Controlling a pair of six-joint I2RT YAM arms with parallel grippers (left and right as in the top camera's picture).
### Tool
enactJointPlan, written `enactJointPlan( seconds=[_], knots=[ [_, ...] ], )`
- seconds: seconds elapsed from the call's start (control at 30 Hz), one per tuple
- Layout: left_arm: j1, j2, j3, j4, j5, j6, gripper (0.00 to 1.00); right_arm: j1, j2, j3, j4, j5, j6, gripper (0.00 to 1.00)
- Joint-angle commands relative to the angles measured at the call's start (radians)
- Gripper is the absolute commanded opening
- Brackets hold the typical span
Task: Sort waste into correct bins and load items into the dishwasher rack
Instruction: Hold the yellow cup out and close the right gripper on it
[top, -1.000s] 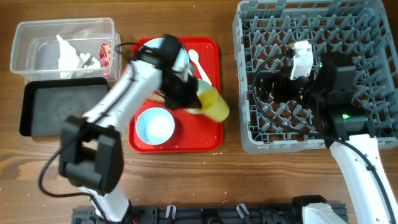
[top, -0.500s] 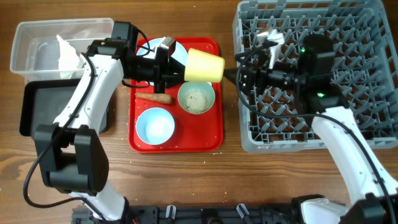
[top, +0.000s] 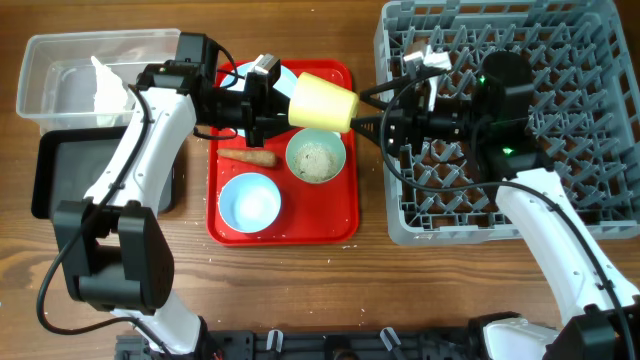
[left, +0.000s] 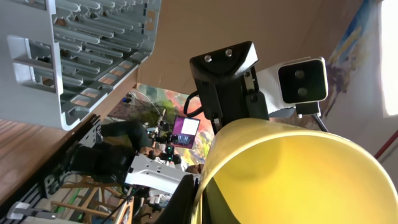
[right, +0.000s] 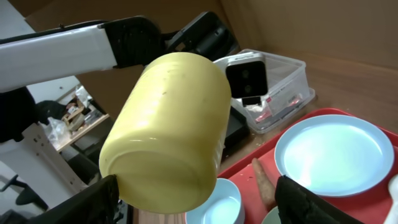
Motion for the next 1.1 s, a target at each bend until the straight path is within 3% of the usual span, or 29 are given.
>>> enactJointPlan(
  seconds=[0.0,0.47,0.93,1.07],
  knots=[
    [0.026,-0.021,0.018,0.003,-0.004,0.019,0.04,0.007,0.001,0.015,0.007,-0.061,-0.026,0.82],
    [0.051,-0.021,0.018,-0.005,-0.024,-0.011,0.04,0.01,0.002,0.015,0.011,0.004,-0.075,0.94],
    [0.014,-0.021,0.018,-0.012,0.013,-0.01,0.04,0.095,0.003,0.015,0.086,0.073,-0.071,0.95],
    [0.003,-0.021,0.018,-0.013,0.013,-0.01,0.04,0.108,0.003,0.015,0.088,0.081,-0.072,0.88]
  ],
)
